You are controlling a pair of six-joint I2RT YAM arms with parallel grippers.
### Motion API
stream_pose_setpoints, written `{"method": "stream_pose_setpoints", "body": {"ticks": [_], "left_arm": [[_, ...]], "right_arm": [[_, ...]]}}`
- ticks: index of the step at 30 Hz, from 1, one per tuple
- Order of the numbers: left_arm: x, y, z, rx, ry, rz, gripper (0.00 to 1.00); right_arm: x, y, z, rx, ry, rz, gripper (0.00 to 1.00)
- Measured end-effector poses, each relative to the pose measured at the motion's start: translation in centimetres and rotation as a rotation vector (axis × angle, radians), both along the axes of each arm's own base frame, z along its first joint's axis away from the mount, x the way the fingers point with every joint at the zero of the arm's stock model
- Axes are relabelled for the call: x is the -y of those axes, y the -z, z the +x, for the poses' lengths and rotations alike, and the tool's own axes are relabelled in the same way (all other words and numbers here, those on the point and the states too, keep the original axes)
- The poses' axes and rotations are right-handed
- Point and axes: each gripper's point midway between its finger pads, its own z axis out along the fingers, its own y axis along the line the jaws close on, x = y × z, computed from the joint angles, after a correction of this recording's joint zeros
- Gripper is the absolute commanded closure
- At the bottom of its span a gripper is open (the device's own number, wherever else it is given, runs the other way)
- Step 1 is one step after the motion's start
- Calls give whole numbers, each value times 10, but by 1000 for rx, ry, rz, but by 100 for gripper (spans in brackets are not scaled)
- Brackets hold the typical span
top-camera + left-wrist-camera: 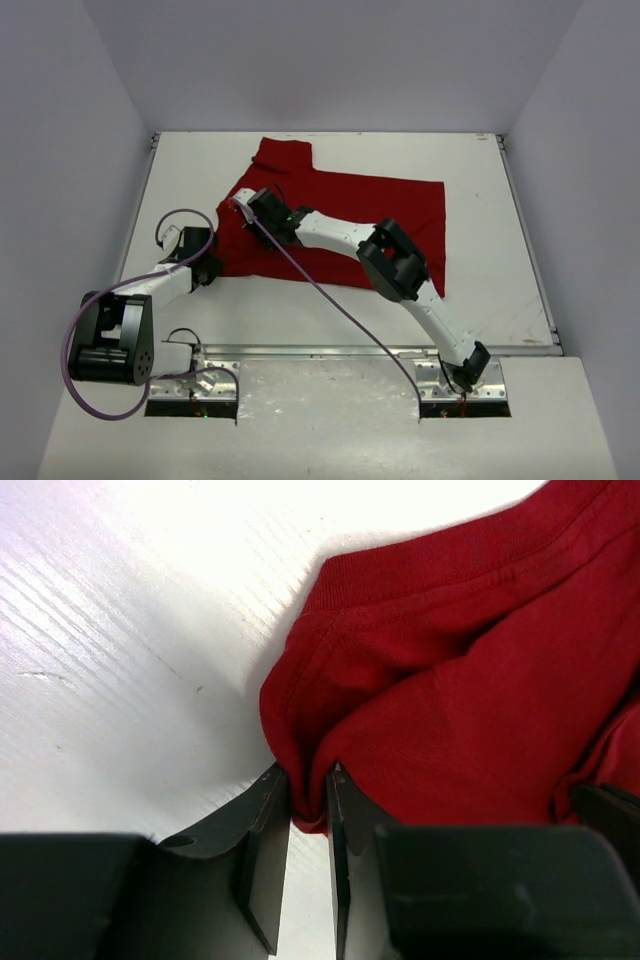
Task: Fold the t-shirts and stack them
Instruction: Fold the tshirt
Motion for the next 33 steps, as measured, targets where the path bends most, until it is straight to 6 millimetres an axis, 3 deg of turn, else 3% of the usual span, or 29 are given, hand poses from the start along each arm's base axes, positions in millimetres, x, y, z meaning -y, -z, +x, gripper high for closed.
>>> {"method": "stream_pose_setpoints", "body": {"ticks": [8, 21, 22, 23, 25, 28, 29, 31, 33], "left_arm": [[0, 0, 0, -3, 9, 4, 82], [1, 1, 0, 2, 18, 3, 82], [1, 2, 0, 3, 18, 3, 82], [1, 2, 0, 3, 18, 2, 82], [1, 2, 0, 5, 19, 0, 82], [2, 2, 0, 5, 20, 0, 82], [2, 2, 0, 5, 21, -1, 82], [2, 2, 0, 4, 25, -1, 81], [2, 2, 0, 2, 28, 1, 79]], "right_arm": [[13, -19, 18, 28, 57, 16, 97], [71, -29, 91, 32, 201, 53, 87], [74, -30, 95, 34, 206, 51, 82], [76, -30, 97, 35, 208, 47, 62], [75, -35, 103, 47, 205, 47, 50], [66, -46, 108, 63, 193, 59, 48], [64, -49, 107, 61, 194, 63, 44], [73, -51, 99, 43, 229, 57, 38], [101, -46, 68, -27, 292, 19, 8]]}}
